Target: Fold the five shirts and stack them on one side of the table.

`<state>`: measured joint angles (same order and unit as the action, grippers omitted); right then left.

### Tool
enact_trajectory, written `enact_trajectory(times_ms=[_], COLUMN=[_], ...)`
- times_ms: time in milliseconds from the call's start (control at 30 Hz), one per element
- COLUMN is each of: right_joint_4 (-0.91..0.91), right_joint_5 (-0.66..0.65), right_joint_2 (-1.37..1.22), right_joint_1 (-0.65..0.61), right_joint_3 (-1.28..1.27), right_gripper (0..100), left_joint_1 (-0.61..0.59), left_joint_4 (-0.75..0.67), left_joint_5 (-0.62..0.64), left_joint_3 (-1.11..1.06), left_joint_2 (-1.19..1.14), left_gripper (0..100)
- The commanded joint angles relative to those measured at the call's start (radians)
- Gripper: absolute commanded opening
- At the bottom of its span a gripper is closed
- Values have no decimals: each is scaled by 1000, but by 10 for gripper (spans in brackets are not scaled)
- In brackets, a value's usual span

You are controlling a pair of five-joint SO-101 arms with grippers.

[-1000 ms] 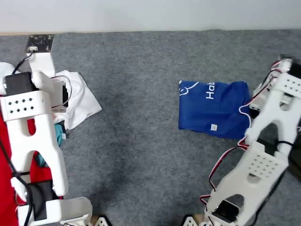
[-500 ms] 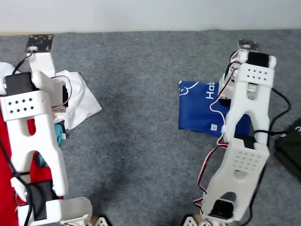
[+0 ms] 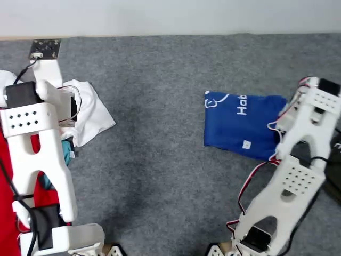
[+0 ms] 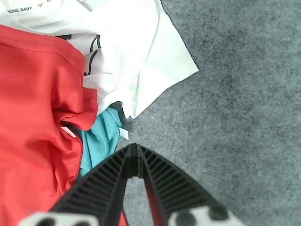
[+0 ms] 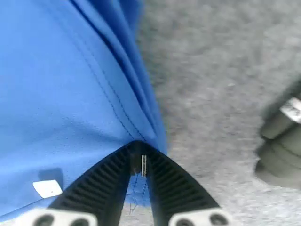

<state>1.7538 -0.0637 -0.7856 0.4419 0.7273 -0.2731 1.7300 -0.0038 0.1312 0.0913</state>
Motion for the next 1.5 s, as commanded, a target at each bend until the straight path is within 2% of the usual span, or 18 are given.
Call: enact_trajectory(times_ms=[0,133,267,567,700,967,1267,1467], right_joint_4=[36,12,-114,-466,-559,-374,-110,-81], right_joint_5=[-15,-12,-8,-12,-12,-8,-14,-14], right_joint_2=[125,179,168,-62,-130,25,203,162], right_joint_1=[24,-38,-99,-148,-173,-214,-205,-189], right_joint_3=[8,12,5,6,9,100,106,104], right_gripper=[10,10,10,10,10,10,12,22], left_joint_1=[5,5,5,-2,3,0,5,5], left_joint_4=[21,21,21,21,21,21,21,21], left_joint_5=[2,2,2,2,0,0,0,0], left_joint_3=[13,13,13,13,13,13,13,13], left_joint_2=[48,48,48,49,49,49,48,48], left_gripper=[4,4,4,4,4,4,4,4])
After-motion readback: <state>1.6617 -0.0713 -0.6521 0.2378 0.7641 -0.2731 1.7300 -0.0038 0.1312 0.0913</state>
